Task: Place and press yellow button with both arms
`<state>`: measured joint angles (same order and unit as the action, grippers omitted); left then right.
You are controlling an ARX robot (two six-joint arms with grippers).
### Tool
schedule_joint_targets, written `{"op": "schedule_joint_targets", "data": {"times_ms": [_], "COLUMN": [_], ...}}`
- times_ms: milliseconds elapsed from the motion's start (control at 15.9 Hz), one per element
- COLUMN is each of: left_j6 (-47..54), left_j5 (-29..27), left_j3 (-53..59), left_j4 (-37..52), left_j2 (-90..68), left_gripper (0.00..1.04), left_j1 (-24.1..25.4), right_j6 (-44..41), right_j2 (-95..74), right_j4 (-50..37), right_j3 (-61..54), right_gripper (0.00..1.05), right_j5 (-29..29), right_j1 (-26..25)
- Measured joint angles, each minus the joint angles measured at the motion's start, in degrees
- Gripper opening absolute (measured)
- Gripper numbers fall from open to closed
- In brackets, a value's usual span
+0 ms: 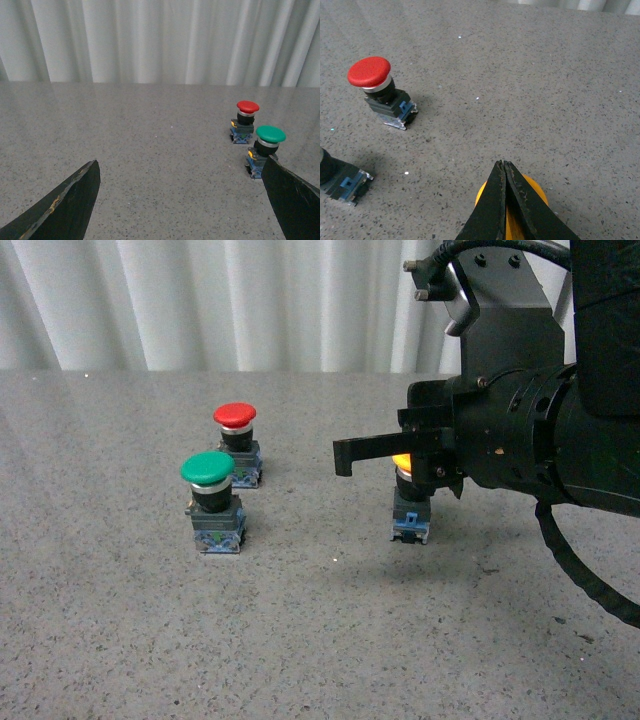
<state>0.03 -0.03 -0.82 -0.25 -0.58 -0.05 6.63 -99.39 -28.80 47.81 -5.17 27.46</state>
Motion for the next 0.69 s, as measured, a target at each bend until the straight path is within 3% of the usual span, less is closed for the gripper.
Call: {"op": "schedule_joint_targets", "data": {"times_ms": [690], "left_j6": [0.0], "left_j5": [0.0], "left_j3": [0.0], "left_j4": [0.0], "left_j2": [0.0], "left_gripper": [0.98], "left_j1": [0.0], "right_j6": [0.0], "right_j2": [-0.7], "right_j4": [0.0], "right_j3": [0.0], "right_gripper": [0.02], "right_j5": [0.0], "right_j1": [-0.5]}}
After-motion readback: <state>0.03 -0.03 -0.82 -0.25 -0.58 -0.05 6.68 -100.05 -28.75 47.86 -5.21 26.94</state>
